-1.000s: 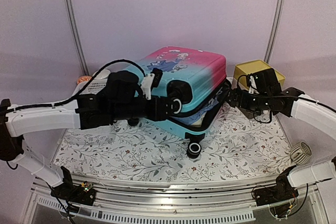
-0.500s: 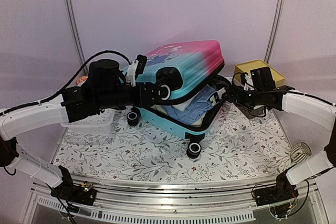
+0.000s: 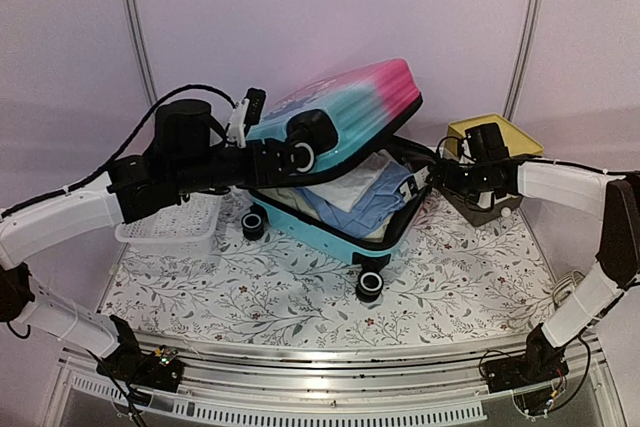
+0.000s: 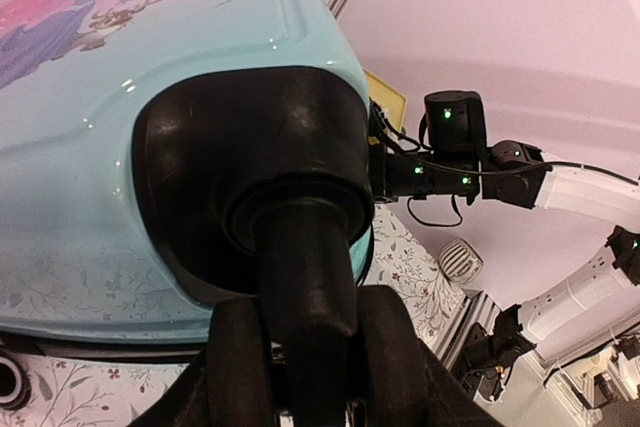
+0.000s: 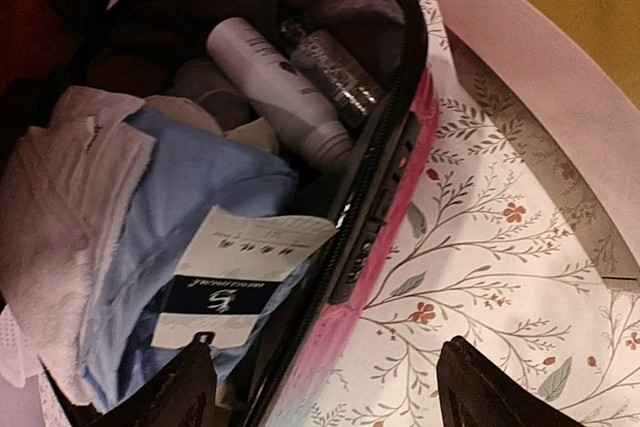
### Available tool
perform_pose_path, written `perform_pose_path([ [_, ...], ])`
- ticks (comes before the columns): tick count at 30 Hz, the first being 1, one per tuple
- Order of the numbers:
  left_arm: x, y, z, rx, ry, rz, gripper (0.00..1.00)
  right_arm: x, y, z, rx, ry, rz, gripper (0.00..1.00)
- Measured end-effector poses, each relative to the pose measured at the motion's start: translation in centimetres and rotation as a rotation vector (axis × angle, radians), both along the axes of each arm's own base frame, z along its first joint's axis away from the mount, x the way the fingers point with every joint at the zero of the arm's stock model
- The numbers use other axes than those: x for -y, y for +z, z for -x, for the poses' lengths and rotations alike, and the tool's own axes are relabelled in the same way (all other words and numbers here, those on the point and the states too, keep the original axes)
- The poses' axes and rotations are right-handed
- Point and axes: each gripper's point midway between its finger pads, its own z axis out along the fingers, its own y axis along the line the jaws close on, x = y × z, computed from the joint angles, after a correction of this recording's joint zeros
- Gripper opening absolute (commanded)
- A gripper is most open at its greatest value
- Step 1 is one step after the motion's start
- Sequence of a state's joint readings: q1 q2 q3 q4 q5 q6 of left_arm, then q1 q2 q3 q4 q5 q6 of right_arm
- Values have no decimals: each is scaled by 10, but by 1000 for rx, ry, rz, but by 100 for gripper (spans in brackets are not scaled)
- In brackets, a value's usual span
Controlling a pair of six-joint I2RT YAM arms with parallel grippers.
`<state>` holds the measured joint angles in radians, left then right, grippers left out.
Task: Open, take out, and arrange the luggage
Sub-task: Open the luggage at the center of the board.
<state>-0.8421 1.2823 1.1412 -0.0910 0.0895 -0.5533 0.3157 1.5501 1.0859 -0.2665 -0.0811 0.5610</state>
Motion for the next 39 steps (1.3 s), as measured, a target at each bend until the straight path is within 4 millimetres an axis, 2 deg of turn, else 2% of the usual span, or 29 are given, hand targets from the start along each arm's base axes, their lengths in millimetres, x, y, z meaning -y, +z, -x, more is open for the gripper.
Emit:
perform_pose_path([
  [3, -2, 3, -2, 6, 0, 6, 21, 7, -15, -6, -32, -39, 44, 74],
  [9, -3, 7, -5, 7, -11, 14, 21, 6, -40, -19, -89, -50, 76, 69],
  [15, -5, 10, -7, 11, -15, 19, 21, -1, -43, -33, -96, -39, 65, 67],
  [20, -6, 11, -8, 16, -20, 18, 21, -4, -51, -43, -121, -61, 56, 58],
  [24, -7, 11, -9, 20, -31, 15, 21, -2, -61, -48, -152, -102, 54, 37],
  [28, -5, 8, -11, 11, -53, 14, 21, -9, -58, -49, -143, -124, 47, 22],
  [30, -3, 8, -13, 7, -67, 15, 20, -10, -56, -47, -139, -148, 49, 11],
  [34, 0, 8, -16, 0, -101, 20, 20, -9, -53, -36, -121, -226, 22, 8],
  [36, 1, 9, -17, 0, -118, 20, 20, -10, -53, -23, -113, -264, -3, 8],
  [39, 2, 8, -19, 2, -140, 16, 20, -18, -52, 11, -125, -308, -28, 8],
])
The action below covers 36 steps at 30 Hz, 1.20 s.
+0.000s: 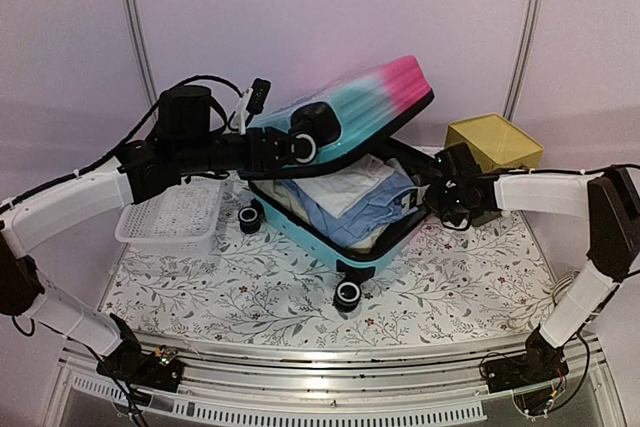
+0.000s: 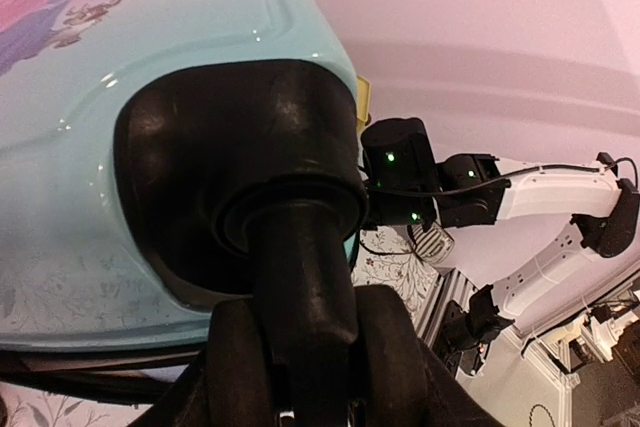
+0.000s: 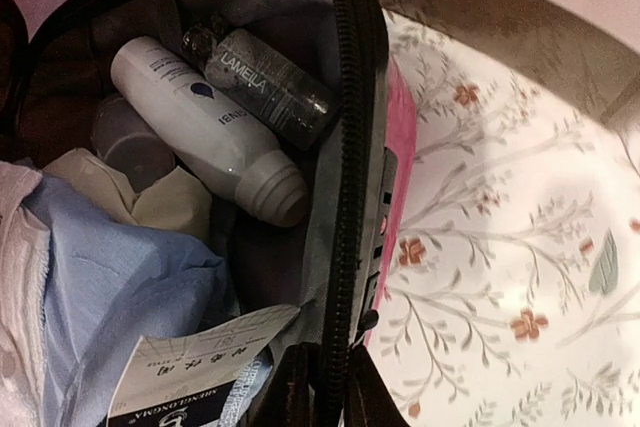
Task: Open, take out, and arrange the luggage
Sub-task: Open the luggage at the center of the board.
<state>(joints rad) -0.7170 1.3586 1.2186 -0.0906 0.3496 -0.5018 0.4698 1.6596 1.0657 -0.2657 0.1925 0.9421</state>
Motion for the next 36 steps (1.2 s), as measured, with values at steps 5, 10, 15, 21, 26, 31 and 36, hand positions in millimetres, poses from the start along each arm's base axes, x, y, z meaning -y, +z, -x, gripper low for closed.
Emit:
perform_pose_path([
  [5, 5, -2, 9, 8, -68, -7, 20, -16, 1, 61, -18, -73, -67, 16],
  [10, 7, -1, 23, 20, -141, -18, 20, -45, 9, 114, -23, -39, -159, 40],
  [15, -3, 2, 30, 25, -162, -18, 20, -67, 38, 140, 16, 63, -207, 72],
  [21, -22, 8, 20, 27, -137, -1, 20, -50, 69, 149, 173, 162, -217, 100],
  [26, -36, 12, 9, 19, -118, 20, 20, -45, 105, 161, 374, 312, -271, 99],
  [31, -45, 27, -5, 25, -108, 56, 20, -54, 150, 157, 558, 410, -319, 99],
  [36, -50, 36, -19, 32, -87, 97, 20, -71, 198, 154, 752, 481, -409, 100],
])
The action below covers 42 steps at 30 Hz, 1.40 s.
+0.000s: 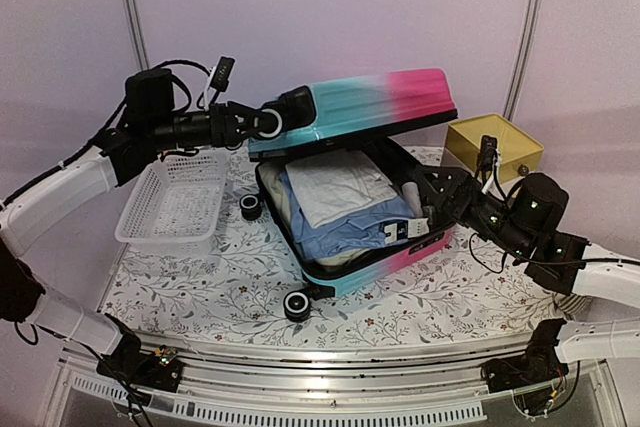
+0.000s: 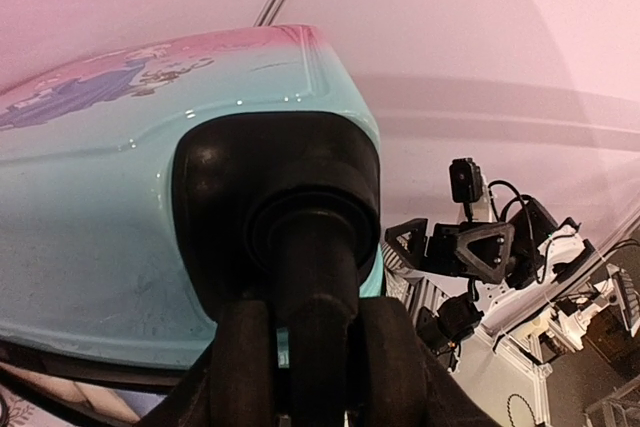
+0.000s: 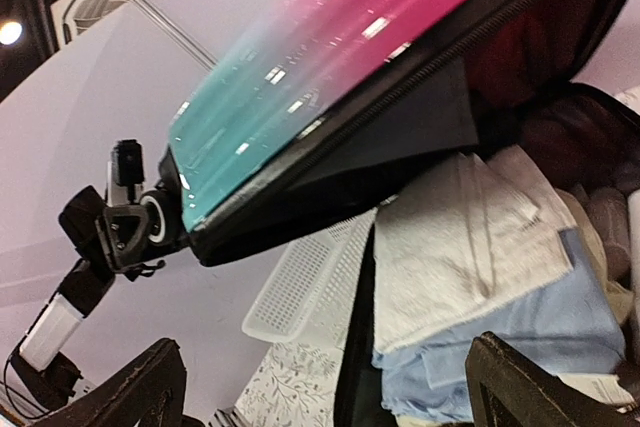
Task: Open, take out, and arrange the luggage
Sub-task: Open the luggage at the center of the board.
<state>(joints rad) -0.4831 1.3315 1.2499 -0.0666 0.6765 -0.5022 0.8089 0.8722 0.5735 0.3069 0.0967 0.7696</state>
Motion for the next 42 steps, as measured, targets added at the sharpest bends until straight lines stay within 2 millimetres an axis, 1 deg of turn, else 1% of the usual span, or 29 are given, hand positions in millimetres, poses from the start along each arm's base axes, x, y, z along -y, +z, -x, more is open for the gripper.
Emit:
perform_pose_path([
  [2, -1, 2, -3, -1, 5, 12, 20, -8, 14, -2, 57, 25, -41, 99],
  [3, -2, 3, -4, -2, 7, 18, 20, -13, 18, -5, 73, 34, -54, 98],
  [7, -3, 7, -5, -1, 9, 35, 20, -35, 36, -25, 124, 54, -108, 93],
  [11, -4, 11, -6, 3, 8, 51, 20, -44, 46, -41, 151, 40, -197, 88],
  [13, -5, 11, -6, 3, 9, 54, 20, -43, 48, -50, 155, 24, -247, 84],
  [16, -7, 9, -7, -1, 12, 57, 20, -35, 49, -69, 139, -5, -309, 79],
  [19, -9, 8, -6, -5, 11, 59, 20, -21, 57, -91, 118, -37, -383, 76],
  [23, -11, 7, -5, -6, 10, 61, 20, -5, 62, -109, 83, -59, -466, 69],
  [28, -13, 3, -4, -11, 9, 61, 20, -1, 60, -129, 26, -49, -526, 60],
  [30, -14, 2, -3, -11, 6, 62, 20, -1, 58, -136, 6, -44, -538, 58],
  [31, -14, 2, -2, -10, 5, 63, 20, -2, 57, -139, -4, -37, -543, 55],
  [34, -15, 0, 0, -15, 3, 63, 21, -7, 56, -146, -21, -17, -551, 40],
  [37, -16, -2, 1, -16, 6, 63, 24, -12, 58, -149, -30, 5, -556, 21],
  [38, -17, -3, 2, -17, 8, 63, 26, -13, 58, -150, -35, 12, -563, 13],
  [39, -17, -4, 1, -19, 11, 62, 29, -13, 62, -149, -33, 20, -580, 8],
  [40, -18, -7, 2, -23, 12, 59, 36, -12, 66, -149, -26, 27, -594, 5],
  [41, -19, -10, 3, -30, 11, 56, 39, -11, 73, -147, -18, 41, -619, 4],
  [42, -19, -14, 5, -40, 9, 52, 46, -11, 81, -145, -2, 54, -638, 3],
])
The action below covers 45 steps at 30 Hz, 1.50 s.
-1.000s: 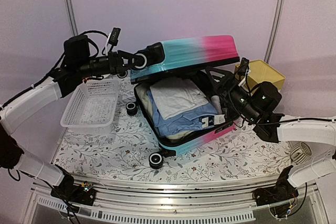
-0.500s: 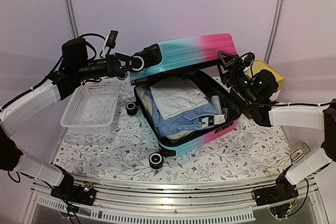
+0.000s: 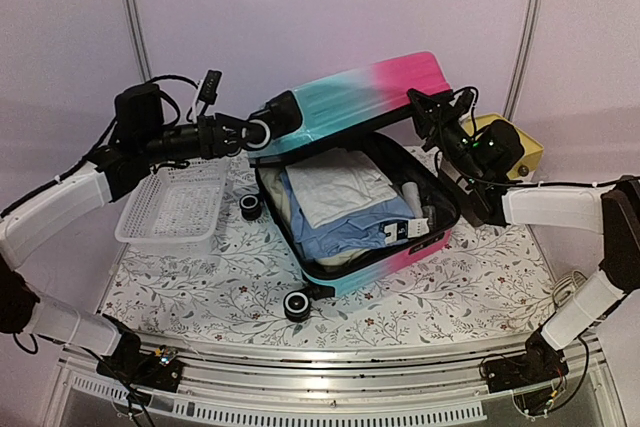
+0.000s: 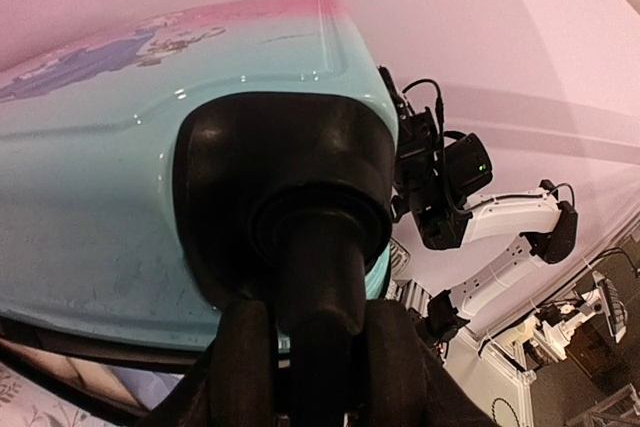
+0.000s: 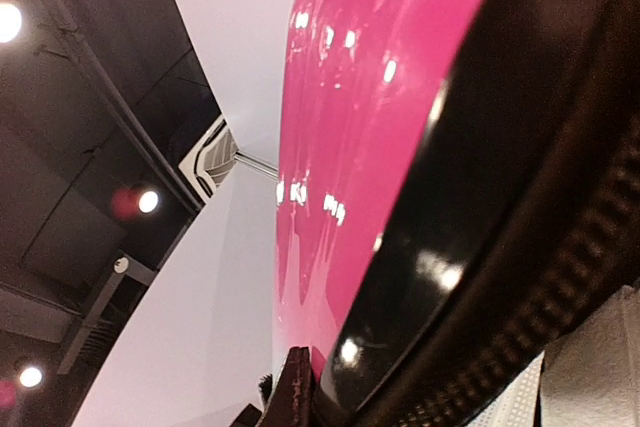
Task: Open, take out, and arrange the luggage
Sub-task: Open the luggage at the center of the board.
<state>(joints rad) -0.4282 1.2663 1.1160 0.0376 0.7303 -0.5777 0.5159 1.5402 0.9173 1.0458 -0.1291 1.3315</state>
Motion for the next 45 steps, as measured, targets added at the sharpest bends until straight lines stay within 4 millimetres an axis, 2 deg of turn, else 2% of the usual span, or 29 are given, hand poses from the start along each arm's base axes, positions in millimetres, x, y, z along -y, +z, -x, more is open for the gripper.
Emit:
perform_pose_path([
  [3, -6, -6, 9, -15, 13, -1, 81, -5, 8, 6, 26, 34, -6, 3],
  [4, -10, -10, 11, -26, 40, -5, 90, -7, 8, 8, 32, 41, 0, 3],
  [5, -16, -16, 13, -40, 74, -12, 97, -10, 8, 9, 42, 48, 14, 3],
  [6, -21, -21, 17, -51, 110, -18, 98, -12, 6, 11, 49, 53, 30, 3],
  [9, -37, -33, 37, -70, 194, -25, 98, -15, 6, 12, 68, 48, 60, 3],
  [11, -43, -33, 53, -66, 223, -13, 98, -14, 6, 11, 75, 39, 71, 3],
  [14, -49, -37, 74, -76, 256, 13, 98, -16, 10, 9, 84, 29, 94, 3],
  [16, -49, -49, 82, -100, 273, 16, 98, -18, 17, 6, 90, 23, 106, 3],
  [18, -45, -68, 89, -146, 277, 4, 97, -21, 24, 1, 87, 17, 121, 3],
  [21, -37, -107, 96, -233, 290, -39, 94, -28, 34, -10, 73, 12, 133, 3],
  [26, -15, -169, 107, -355, 281, -117, 91, -34, 44, -25, 58, -5, 136, 3],
  [30, 5, -204, 102, -424, 307, -167, 88, -36, 51, -32, 59, -27, 147, 4],
  [34, 18, -227, 90, -476, 379, -210, 86, -40, 57, -38, 52, -42, 177, 4],
  [38, 36, -232, 78, -500, 432, -190, 83, -42, 59, -43, 25, -50, 194, 3],
  [43, 47, -241, 63, -530, 491, -169, 79, -42, 56, -46, 6, -59, 206, 3],
  [45, 52, -244, 53, -540, 508, -175, 74, -42, 56, -47, 7, -64, 214, 3],
])
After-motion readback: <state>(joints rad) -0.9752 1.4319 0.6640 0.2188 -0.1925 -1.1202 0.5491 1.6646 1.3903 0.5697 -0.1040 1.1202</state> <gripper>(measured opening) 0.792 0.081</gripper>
